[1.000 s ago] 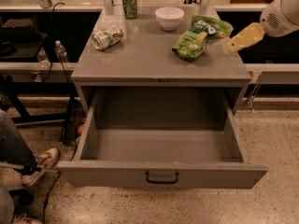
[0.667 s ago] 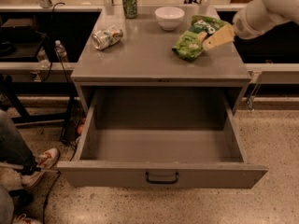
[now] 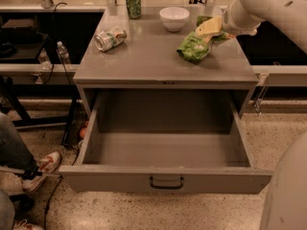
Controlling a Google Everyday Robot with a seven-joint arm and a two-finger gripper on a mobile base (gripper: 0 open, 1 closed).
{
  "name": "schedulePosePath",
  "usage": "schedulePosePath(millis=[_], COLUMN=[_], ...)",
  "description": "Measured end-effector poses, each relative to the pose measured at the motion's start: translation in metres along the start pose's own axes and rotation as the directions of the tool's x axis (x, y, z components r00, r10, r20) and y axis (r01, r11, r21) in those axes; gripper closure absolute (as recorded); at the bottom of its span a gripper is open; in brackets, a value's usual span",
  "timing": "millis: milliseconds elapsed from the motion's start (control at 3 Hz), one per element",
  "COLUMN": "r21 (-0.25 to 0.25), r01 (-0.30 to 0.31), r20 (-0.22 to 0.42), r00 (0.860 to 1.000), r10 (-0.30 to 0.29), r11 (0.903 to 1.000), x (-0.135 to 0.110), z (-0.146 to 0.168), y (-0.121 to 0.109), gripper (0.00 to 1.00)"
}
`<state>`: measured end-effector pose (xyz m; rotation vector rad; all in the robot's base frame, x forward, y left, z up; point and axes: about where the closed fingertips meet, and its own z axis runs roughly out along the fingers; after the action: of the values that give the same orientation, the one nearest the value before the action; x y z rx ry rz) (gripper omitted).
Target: Place green rice chip bag into top drawer
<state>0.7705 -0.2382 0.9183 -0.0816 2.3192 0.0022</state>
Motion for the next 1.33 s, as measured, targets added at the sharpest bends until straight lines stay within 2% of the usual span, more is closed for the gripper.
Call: schedulePosePath(millis=[333,667,1000,1333], r21=[0.006,0.078,0.119,0.112], r01=[-0.013,0.008,-0.118,-0.282], r20=[-0.006,-0.024,0.001,0.038], r00=[1.0,1.0,0.993,0.96], r10=[0.013,-0.006,0.119,0.279], r11=[0.9999,0.9969,0.9859,0.953], x=[0.003,-0.002,-0.012,-0.024], z=[0.001,0.015,0.027,0.036], y=[0.0,0.008,0.016,0.021], gripper=[0.0,0.0,0.0,0.0])
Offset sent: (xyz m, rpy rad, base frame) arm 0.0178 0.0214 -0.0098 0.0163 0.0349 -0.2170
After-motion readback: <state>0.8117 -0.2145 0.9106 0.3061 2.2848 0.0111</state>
